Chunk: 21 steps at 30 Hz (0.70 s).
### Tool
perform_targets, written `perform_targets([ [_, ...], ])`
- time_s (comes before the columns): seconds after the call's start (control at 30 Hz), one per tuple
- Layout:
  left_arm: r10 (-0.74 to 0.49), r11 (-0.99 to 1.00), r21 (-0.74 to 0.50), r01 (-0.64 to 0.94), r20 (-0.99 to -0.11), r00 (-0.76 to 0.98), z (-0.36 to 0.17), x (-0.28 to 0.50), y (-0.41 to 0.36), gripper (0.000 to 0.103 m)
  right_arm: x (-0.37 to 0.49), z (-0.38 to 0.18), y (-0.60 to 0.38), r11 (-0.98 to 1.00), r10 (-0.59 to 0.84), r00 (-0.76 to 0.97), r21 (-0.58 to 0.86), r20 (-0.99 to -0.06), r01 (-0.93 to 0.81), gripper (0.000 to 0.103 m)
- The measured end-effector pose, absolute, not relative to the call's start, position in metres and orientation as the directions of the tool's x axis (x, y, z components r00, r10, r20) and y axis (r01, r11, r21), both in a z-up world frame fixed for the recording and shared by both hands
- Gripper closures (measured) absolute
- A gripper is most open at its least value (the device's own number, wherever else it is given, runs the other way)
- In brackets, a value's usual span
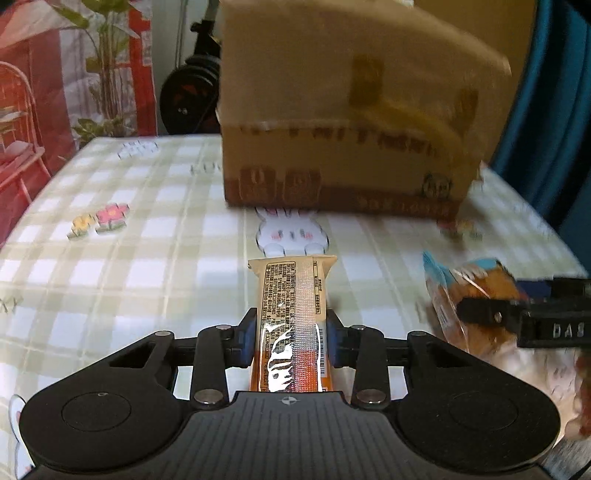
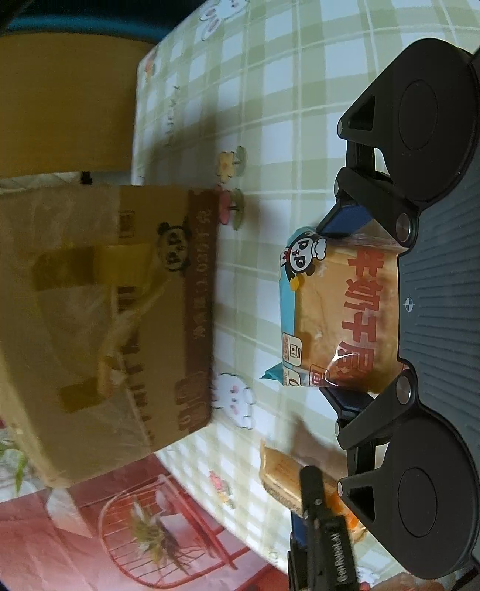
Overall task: Organize snacks
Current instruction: 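Close the left tool on the brown-orange bar and lift it, then carry the bar and bread bun bag over the box and open both tools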
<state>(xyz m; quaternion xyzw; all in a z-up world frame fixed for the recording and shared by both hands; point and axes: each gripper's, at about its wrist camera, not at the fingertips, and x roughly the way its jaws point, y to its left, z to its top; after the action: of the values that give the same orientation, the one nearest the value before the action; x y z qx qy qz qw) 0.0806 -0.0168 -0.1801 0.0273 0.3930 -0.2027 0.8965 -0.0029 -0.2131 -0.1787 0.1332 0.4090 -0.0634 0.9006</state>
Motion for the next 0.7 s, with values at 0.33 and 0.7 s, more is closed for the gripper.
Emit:
perform_targets([
  [0.33, -0.389, 0.916, -0.137, 0.376, -0.530, 0.754, -0.088, 0.112, -0.010, 0.065, 0.006, -0.087, -0.226, 0.976, -0.040, 0.837, 0.158, -0.546, 0.149, 0.026],
  [0.7, -0.418, 0.904, -0.095, 0.418, -0.409, 0.811, -0.005, 0.194, -0.061, 0.065, 0.101, 0.015, -0.267, 0.997, -0.074, 0.937, 0.005, -0.341, 0.080, 0.026],
])
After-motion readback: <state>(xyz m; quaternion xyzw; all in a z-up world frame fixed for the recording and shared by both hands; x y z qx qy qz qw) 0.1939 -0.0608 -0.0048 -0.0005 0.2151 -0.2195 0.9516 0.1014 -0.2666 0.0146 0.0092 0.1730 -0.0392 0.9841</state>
